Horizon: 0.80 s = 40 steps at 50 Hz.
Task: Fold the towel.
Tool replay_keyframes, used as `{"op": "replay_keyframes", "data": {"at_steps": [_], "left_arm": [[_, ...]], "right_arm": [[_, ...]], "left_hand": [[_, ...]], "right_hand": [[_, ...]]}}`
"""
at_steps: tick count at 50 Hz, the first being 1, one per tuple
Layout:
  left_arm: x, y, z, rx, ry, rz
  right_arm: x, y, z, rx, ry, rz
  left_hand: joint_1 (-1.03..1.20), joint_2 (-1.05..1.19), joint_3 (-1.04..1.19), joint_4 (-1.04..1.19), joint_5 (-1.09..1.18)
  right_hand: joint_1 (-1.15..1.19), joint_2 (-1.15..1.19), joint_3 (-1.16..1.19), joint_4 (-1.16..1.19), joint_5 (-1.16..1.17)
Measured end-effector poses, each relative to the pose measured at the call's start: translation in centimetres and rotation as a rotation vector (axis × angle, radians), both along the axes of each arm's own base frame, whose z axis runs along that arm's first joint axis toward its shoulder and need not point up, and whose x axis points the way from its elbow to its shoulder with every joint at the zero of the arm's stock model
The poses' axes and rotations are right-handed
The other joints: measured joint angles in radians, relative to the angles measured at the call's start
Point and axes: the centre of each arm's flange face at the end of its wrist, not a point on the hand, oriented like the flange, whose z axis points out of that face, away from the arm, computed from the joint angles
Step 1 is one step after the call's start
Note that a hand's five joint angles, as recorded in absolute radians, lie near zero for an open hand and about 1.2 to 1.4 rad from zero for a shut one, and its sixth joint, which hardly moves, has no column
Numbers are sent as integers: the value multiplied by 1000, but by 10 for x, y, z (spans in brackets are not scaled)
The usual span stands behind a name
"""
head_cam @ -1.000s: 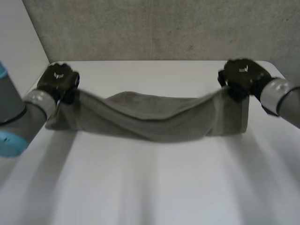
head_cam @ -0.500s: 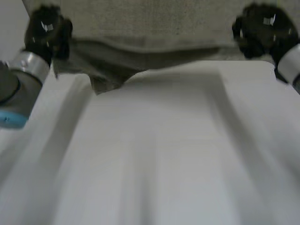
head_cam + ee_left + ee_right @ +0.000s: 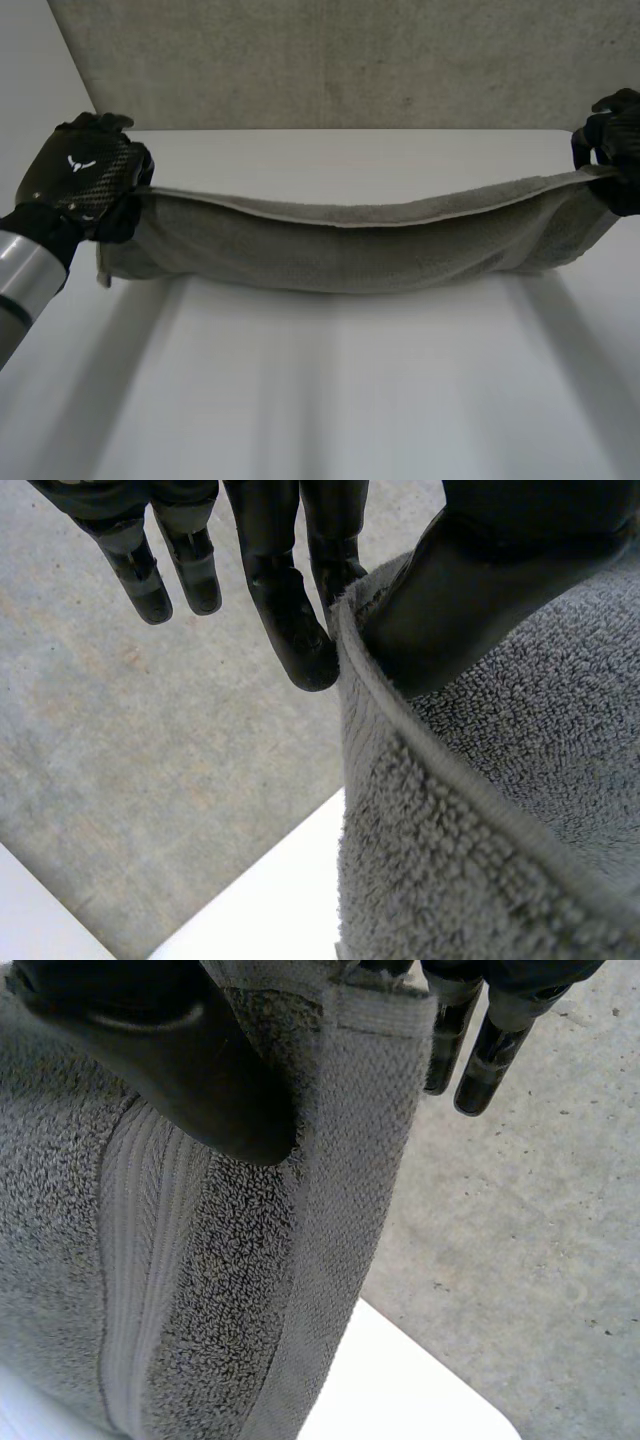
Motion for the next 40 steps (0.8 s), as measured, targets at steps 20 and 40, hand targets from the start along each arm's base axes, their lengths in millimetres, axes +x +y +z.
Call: {"op": "replay_keyframes", "data": {"at_steps": [20,40], "left_arm": [[-5,-28,-30,172,-32,-18],[-42,-110,-108,305,-70,-75]], "right_arm": [[-6,-29,-31,142,10,57],[19,-96,-114,301,108,26]], "left_hand": [[0,0,0,0,0],[0,0,0,0,0]], "right_hand": [[0,0,0,0,0],[0,0,0,0,0]]}}
